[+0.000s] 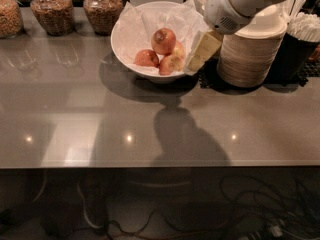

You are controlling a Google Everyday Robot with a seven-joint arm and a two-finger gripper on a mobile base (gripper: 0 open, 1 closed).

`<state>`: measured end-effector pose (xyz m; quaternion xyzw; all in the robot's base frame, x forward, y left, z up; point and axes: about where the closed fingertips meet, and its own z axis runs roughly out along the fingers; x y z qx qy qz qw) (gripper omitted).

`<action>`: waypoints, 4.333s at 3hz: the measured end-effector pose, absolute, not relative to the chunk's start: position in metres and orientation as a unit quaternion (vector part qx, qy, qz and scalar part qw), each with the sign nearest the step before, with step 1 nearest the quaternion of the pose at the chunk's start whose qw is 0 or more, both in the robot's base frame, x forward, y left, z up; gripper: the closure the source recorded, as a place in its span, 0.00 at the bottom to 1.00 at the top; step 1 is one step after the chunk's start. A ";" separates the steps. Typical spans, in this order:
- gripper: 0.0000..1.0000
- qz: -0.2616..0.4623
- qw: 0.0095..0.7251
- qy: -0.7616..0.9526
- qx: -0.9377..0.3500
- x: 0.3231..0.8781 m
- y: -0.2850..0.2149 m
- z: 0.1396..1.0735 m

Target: Pick apple from white bowl

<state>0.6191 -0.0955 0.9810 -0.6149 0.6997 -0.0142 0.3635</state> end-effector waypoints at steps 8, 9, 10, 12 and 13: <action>0.26 0.039 0.444 0.697 -0.561 0.738 -0.029 0.915; 0.44 0.040 0.444 0.697 -0.561 0.738 -0.029 0.915; 0.68 0.043 0.442 0.698 -0.563 0.737 -0.028 0.915; 1.00 0.064 0.457 0.680 -0.570 0.708 -0.040 0.940; 1.00 0.071 0.467 0.662 -0.582 0.677 -0.056 0.969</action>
Offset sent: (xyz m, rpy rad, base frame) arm 0.0310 0.0249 -0.0093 0.0159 -0.0088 -0.0043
